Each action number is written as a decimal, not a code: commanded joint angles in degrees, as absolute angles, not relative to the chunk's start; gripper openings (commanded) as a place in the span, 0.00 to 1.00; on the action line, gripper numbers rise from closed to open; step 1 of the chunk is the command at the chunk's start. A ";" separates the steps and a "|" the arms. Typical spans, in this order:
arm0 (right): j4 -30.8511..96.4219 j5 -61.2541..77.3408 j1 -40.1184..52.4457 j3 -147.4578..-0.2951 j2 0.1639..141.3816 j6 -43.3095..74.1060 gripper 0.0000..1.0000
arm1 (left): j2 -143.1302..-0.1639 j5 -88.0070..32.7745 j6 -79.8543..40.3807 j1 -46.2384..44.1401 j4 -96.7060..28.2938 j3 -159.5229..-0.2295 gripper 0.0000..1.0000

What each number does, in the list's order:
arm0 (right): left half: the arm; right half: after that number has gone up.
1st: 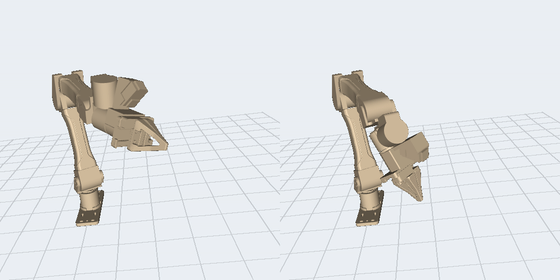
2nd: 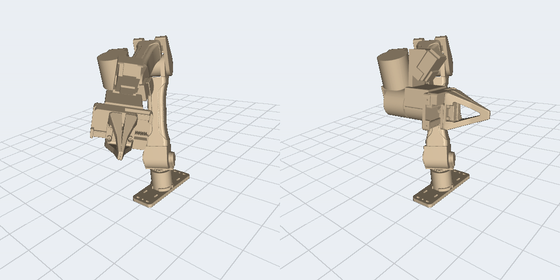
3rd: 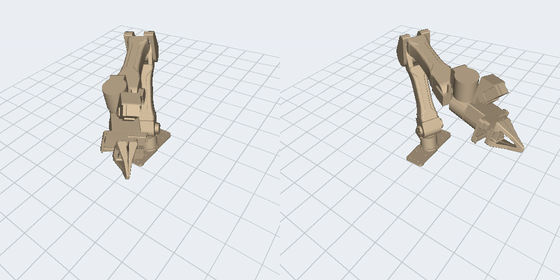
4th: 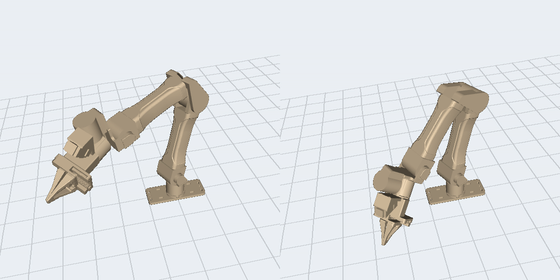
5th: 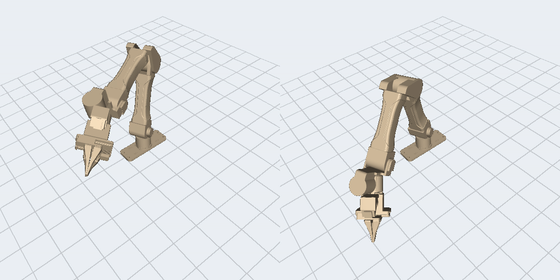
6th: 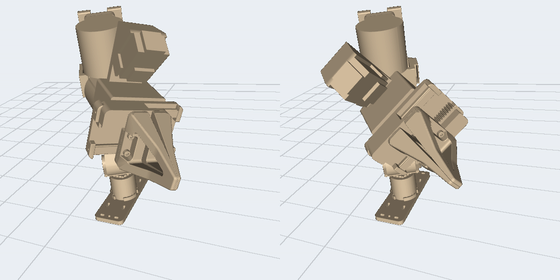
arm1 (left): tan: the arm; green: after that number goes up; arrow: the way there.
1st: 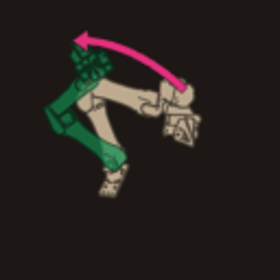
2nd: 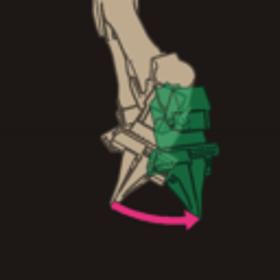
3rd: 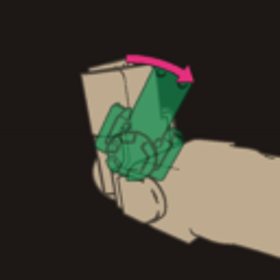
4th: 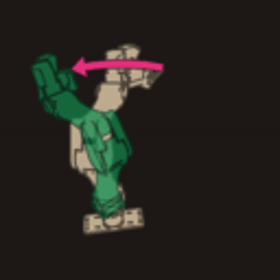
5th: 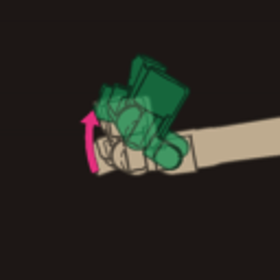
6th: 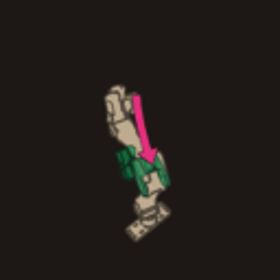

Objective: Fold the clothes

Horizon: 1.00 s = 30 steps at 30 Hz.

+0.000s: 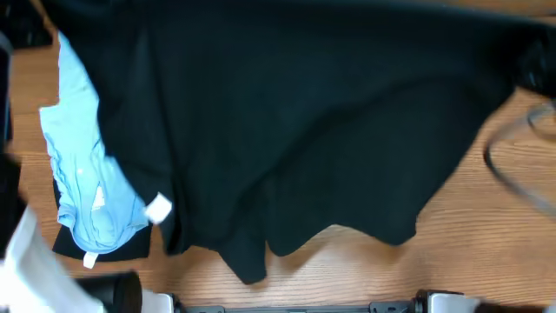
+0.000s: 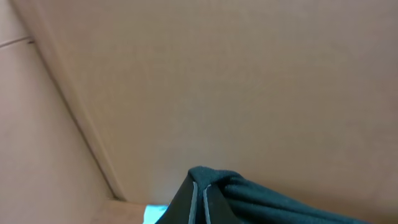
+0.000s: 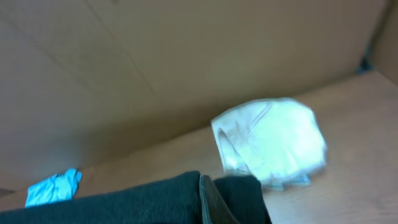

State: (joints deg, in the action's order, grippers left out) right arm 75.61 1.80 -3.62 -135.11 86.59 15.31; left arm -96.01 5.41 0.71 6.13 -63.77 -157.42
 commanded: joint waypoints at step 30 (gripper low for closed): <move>78.83 5.91 -4.84 -128.27 106.85 11.79 0.04 | -111.48 2.98 2.59 10.81 -83.48 -159.48 0.04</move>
State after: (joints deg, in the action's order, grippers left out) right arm 76.62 8.86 -2.94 -130.58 105.86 11.38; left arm -110.67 0.95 3.42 7.88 -80.82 -158.58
